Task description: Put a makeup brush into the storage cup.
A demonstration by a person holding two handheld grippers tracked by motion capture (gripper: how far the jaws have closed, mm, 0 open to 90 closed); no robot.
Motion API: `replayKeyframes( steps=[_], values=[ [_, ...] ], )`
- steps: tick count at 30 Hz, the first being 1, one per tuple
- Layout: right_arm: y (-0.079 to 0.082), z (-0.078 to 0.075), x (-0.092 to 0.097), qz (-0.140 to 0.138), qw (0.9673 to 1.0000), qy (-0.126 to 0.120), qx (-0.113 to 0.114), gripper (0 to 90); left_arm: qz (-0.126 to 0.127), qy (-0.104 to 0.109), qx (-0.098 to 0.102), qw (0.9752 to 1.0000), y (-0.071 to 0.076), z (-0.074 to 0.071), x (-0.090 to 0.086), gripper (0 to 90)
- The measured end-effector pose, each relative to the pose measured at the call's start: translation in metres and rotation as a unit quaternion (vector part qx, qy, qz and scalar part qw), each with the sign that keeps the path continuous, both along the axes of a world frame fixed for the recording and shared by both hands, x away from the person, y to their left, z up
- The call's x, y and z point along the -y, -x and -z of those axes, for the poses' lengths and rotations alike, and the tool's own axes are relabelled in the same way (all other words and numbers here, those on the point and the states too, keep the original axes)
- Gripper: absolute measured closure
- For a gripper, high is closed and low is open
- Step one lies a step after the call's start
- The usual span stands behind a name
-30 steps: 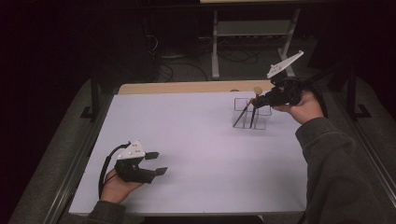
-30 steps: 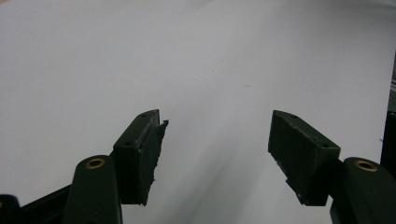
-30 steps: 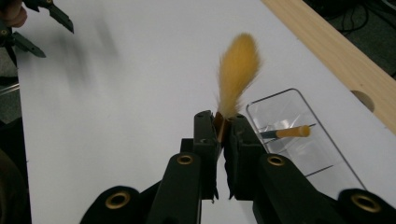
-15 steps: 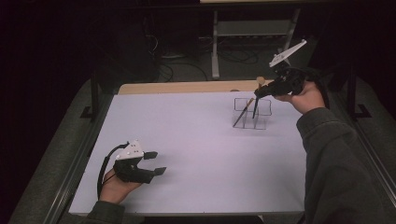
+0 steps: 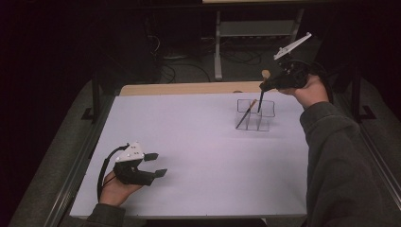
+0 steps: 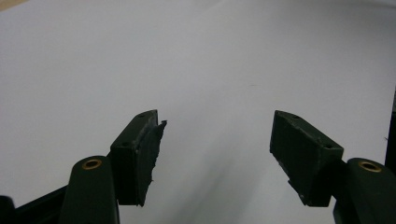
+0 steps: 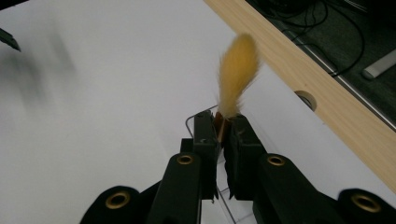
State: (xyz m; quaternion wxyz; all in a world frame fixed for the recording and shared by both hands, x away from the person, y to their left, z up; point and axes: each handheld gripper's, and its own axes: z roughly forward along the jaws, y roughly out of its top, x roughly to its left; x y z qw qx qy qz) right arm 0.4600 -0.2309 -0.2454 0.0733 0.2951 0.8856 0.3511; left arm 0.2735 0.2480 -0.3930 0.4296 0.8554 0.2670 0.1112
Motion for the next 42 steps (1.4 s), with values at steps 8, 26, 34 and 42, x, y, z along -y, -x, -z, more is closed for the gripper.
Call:
replayKeyframes(
  steps=[8,26,34,42],
  values=[
    [-0.010,0.005,0.002,0.017,0.9998,-0.002,-0.005,82.8,0.000,0.001,0.000,1.0000,0.000,0.001,0.001,31.9],
    [-0.019,0.020,0.002,0.033,0.9993,-0.002,-0.017,82.8,0.004,-0.001,0.001,1.0000,0.001,0.001,0.001,32.0],
    [-0.020,0.029,0.003,0.036,0.9991,0.000,-0.020,82.8,0.003,-0.001,0.001,1.0000,0.001,0.002,0.002,32.0],
    [-0.016,0.039,0.005,0.042,0.9989,-0.009,-0.020,82.7,0.004,-0.001,0.003,1.0000,0.001,0.002,0.002,32.1]
  ],
)
